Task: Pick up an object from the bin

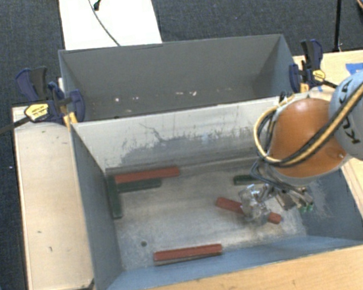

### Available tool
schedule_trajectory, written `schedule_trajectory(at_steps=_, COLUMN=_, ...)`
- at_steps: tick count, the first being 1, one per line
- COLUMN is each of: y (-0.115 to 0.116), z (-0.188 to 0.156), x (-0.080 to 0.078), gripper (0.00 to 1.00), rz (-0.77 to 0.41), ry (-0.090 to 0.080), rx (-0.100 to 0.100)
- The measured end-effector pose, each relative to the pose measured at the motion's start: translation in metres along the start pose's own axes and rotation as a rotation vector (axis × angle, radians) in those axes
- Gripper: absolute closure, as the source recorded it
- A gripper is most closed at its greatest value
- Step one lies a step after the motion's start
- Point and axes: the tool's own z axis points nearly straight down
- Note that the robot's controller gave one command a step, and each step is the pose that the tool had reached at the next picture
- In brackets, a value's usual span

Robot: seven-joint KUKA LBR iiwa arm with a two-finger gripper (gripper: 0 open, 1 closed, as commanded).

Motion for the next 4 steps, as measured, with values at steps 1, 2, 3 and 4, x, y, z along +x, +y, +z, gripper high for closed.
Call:
schedule_trajectory(at_steps=1, y=0.000, z=0.000, x=0.000, gripper=0.00, rz=0.003, ry=0.000, rx=0.000)
schedule_trajectory(at_steps=2, y=0.000, z=0.000, x=0.000, gripper=1.00, rz=0.008, ry=0.001, rx=-0.001)
schedule_trajectory(at_steps=3, y=0.000, z=0.000, x=0.000, gripper=0.00, rz=0.009, ry=0.001, rx=-0.001)
schedule_trajectory(at_steps=4, y=-0.035, z=-0.061, x=0.010, gripper=0.00, rz=-0.147, ry=-0.007, rx=0.005)
